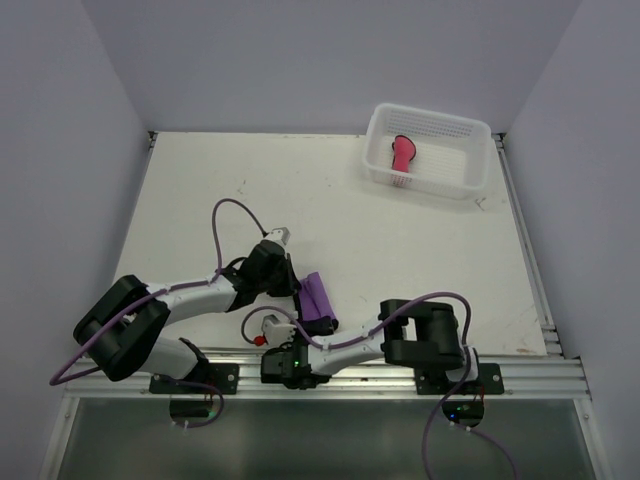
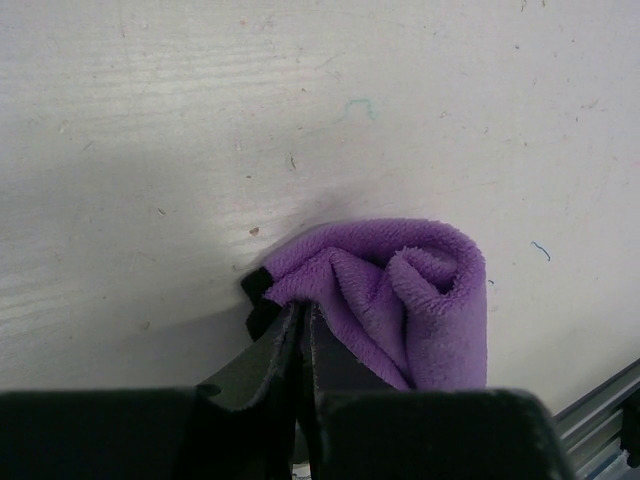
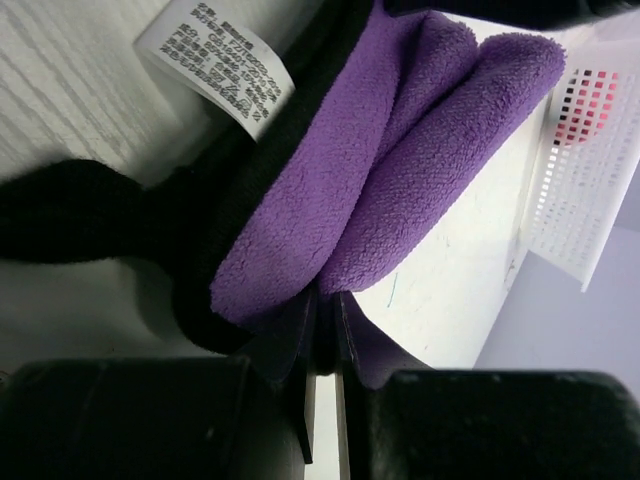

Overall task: Roll the towels
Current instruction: Roll the towel

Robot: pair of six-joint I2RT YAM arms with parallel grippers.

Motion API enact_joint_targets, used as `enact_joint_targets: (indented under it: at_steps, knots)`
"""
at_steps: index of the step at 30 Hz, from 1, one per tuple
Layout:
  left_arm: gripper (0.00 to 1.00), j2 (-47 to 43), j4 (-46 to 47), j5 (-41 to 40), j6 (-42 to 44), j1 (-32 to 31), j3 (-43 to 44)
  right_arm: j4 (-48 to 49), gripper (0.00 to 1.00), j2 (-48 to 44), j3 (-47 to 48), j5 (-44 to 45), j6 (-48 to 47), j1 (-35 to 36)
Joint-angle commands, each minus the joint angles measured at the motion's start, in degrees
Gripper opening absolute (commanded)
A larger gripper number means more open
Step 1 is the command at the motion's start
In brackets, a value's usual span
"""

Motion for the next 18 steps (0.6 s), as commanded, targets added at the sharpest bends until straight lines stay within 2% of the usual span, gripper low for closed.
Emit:
enact_joint_targets:
  at_steps: [1, 12, 18]
  knots:
    - [0.08, 0.54, 3.39, 1.03, 1.3, 0.28, -0.75, 4.08, 0.0, 4.27, 1.7, -12.06, -0.58, 0.73]
    - [0.07, 0.63, 3.48, 2.08, 1.47, 0.19, -0.58, 2.41, 0.0, 10.16, 5.31, -18.56, -4.1, 0.64]
    - [0.13, -1.65, 0.93, 1.64, 2.09, 0.28, 0.12, 1.8, 0.0, 12.62, 6.89, -20.85, -4.9, -0.32]
